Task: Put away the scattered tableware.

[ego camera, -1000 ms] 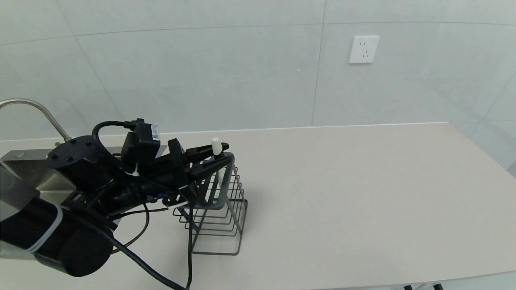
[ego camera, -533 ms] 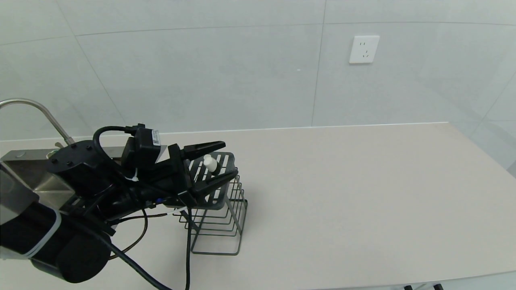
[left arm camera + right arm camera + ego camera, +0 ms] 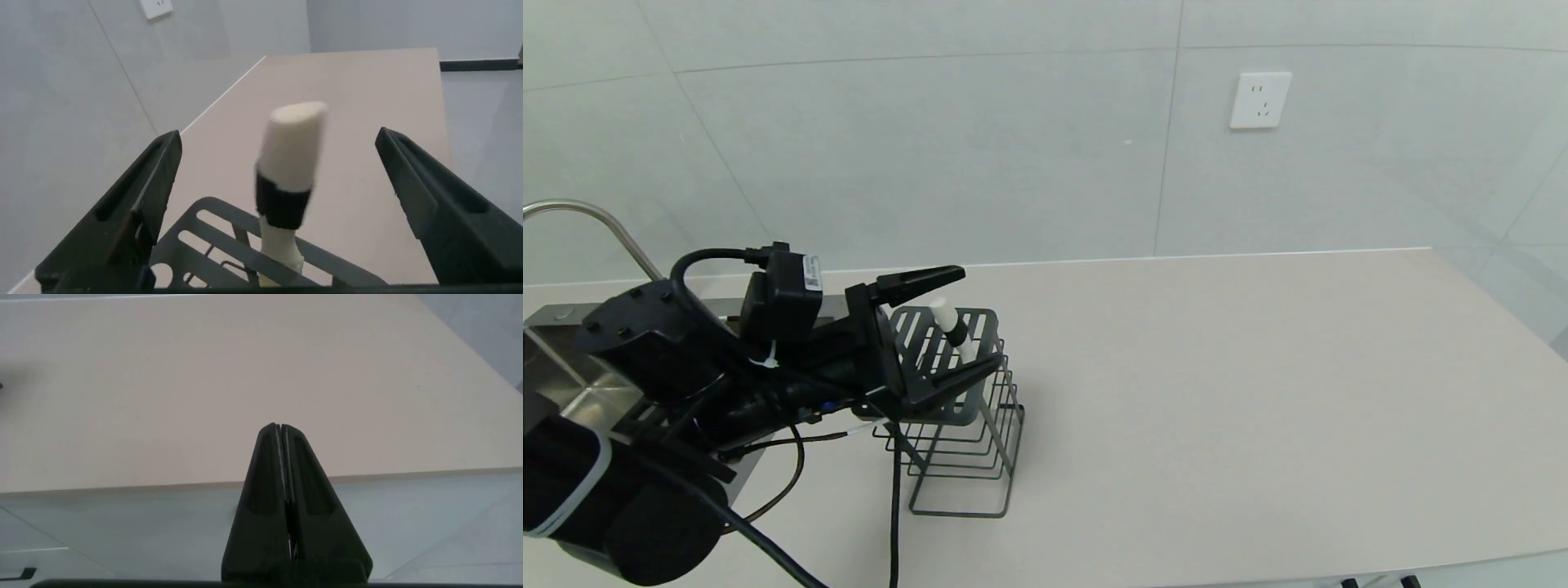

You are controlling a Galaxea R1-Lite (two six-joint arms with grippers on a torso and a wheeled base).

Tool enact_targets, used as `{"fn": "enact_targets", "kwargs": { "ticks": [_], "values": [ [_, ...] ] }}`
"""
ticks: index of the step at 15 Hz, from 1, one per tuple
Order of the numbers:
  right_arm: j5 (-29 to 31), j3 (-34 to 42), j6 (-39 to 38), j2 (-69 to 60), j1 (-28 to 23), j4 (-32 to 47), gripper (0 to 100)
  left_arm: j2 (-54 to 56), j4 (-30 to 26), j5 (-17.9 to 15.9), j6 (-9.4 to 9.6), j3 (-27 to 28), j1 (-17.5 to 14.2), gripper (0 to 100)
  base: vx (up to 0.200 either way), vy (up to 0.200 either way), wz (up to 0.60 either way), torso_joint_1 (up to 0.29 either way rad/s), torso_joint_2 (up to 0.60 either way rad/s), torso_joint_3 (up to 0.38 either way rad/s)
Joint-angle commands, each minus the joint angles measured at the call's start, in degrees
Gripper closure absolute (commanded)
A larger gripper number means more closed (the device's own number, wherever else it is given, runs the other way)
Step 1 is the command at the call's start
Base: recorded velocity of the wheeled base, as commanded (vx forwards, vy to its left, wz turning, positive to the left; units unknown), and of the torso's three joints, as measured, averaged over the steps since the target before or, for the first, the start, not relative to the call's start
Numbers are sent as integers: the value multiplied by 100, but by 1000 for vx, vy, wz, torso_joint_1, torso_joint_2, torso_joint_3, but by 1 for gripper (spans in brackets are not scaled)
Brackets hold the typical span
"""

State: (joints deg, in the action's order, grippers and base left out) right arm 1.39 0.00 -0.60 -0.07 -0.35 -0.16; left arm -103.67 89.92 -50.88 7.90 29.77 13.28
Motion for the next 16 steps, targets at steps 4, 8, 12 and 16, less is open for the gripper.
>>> {"fn": "enact_targets", "kwargs": {
  "ticks": [4, 8, 12, 16],
  "values": [
    [10, 0, -90, 7, 0, -11, 100, 1525, 8, 8, 27, -938, -343, 0, 0, 0, 0, 0, 0, 0],
    [37, 0, -98, 7, 0, -11, 100, 3652, -141, 184, 27, -2766, -449, 0, 0, 0, 0, 0, 0, 0],
    [-7, 0, -28, 7, 0, -2, 100, 7748, -4791, 1415, 256, -2977, -563, 0, 0, 0, 0, 0, 0, 0],
    [-16, 0, -28, 7, 0, -2, 100, 9787, -7902, 2285, 326, -2959, -651, 0, 0, 0, 0, 0, 0, 0]
  ]
}}
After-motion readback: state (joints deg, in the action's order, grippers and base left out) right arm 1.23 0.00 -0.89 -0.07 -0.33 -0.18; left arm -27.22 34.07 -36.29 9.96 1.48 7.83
